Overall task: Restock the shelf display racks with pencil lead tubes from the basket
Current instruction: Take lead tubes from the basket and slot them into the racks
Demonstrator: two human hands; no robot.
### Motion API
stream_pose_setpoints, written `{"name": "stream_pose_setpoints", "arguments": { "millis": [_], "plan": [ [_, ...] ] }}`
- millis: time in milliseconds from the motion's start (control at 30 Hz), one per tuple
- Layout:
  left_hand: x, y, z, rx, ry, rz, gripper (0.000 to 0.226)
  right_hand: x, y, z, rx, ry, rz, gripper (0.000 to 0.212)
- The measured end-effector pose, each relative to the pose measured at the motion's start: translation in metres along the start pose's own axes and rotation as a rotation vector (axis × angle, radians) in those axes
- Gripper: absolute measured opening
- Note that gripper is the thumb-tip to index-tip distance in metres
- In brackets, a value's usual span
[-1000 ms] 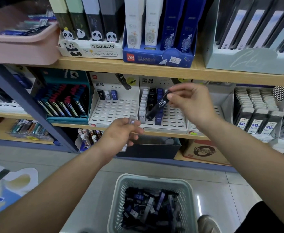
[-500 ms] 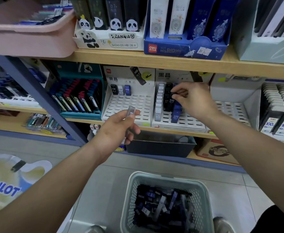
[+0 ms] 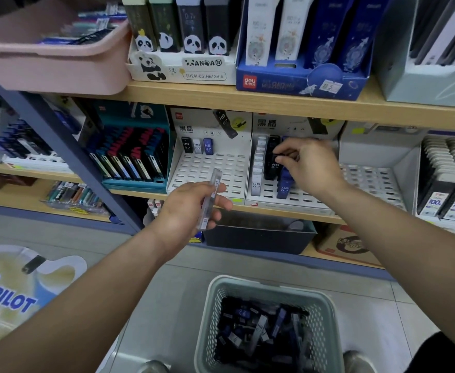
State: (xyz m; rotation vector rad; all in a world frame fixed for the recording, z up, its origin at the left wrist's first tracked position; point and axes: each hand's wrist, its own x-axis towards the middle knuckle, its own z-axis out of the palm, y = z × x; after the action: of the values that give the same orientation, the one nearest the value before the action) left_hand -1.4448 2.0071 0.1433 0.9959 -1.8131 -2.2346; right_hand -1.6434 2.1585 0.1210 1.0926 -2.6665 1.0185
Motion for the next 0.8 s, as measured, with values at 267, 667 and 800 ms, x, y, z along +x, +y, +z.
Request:
{"name": "stream_pose_setpoints", "arguments": {
  "millis": [267, 667, 800],
  "plan": [
    [0.000, -0.002, -0.004, 0.227, -0.045, 0.125, 0.021, 0.000, 0.006, 0.003, -0.120, -0.107, -0.085, 0.023],
    [-0.005, -0.002, 0.008, 0.442, -0.095, 0.324, 0.032, -0.041, -0.059, -0.013, 0.499, -0.381, -0.034, 0.016],
    [-0.004, 0.004, 0.011, 0.453, 0.023, 0.335, 0.029, -0.043, -0.049, -0.018, 0.557, -0.357, 0.055, 0.011]
  ]
}}
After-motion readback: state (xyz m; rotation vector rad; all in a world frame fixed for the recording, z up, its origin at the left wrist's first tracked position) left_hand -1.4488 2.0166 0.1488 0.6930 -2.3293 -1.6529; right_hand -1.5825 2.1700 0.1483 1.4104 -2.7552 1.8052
